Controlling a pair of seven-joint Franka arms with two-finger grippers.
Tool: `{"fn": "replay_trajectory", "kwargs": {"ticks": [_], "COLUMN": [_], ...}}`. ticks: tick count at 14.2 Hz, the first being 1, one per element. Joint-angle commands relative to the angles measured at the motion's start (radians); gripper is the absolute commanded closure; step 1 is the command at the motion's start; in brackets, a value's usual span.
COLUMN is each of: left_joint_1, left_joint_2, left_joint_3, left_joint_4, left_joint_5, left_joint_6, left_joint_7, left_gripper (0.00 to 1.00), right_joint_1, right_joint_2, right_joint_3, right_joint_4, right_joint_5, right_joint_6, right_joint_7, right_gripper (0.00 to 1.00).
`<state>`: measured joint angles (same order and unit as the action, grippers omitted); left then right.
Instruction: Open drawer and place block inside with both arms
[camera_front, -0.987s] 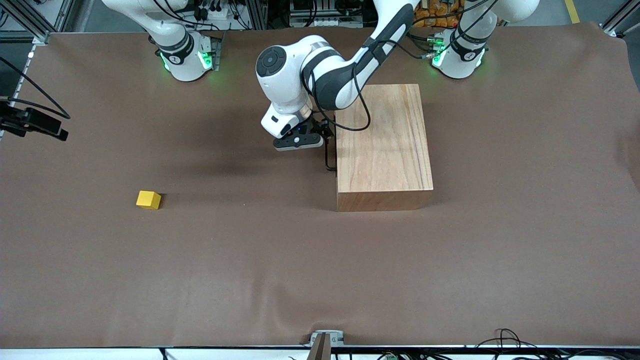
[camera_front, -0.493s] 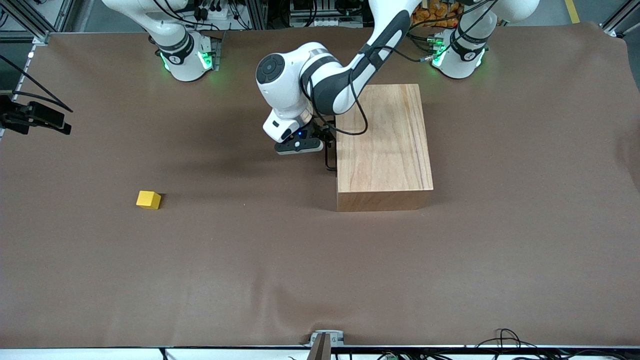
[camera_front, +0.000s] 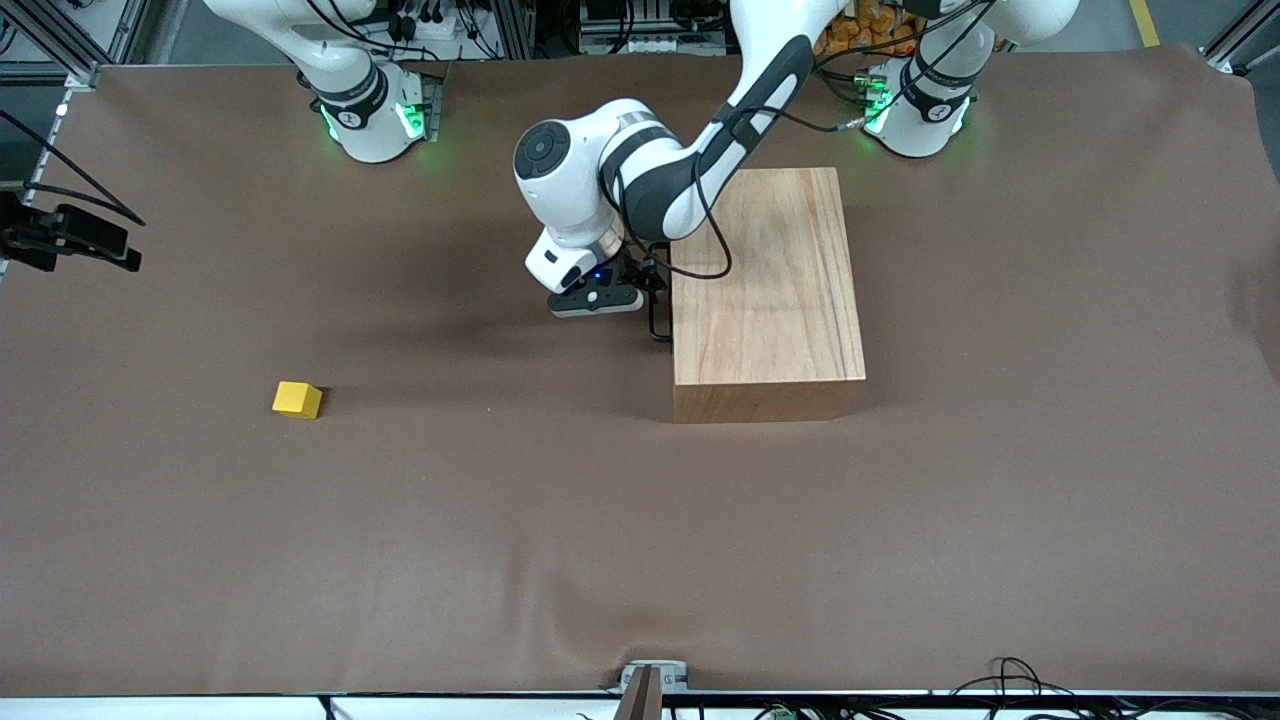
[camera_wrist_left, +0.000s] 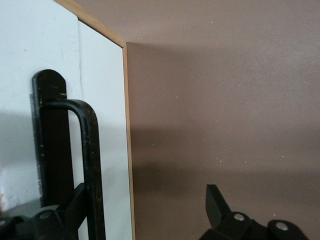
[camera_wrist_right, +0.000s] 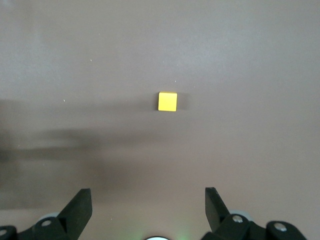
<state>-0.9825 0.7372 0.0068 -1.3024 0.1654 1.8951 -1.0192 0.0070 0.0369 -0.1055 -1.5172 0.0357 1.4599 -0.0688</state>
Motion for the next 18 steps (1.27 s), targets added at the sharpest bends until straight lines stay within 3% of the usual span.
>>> {"fn": "replay_trajectory", "kwargs": {"ticks": [1, 10, 18], "left_joint_1": [-0.007, -0.024, -0.038], "left_joint_2": [0.019, 0.019, 0.028], "left_joint_3": [0.004, -0.005, -0.021], "left_joint_4": [0.025, 0.032, 0.032], "left_joint_5": [0.019, 0.008, -0.001], "left_joint_6": [0.028, 0.117, 0.218], "left_joint_7": [0.011, -0.009, -0.078], "left_gripper": [0.00, 0.00, 0.00], "right_joint_1": [-0.007, -0.016, -0.016], "right_joint_2": [-0.003, -0.002, 0.003], "right_joint_3": [0.004, 0.003, 0.003], "right_joint_4": [-0.011, -0.115, -0.124], "right_joint_5": [0.000, 0.003, 0.006], "right_joint_6": [0.019, 0.131, 0.140], "right_joint_7": [-0.003, -0.011, -0.012], "right_gripper": [0.00, 0.00, 0.00]}}
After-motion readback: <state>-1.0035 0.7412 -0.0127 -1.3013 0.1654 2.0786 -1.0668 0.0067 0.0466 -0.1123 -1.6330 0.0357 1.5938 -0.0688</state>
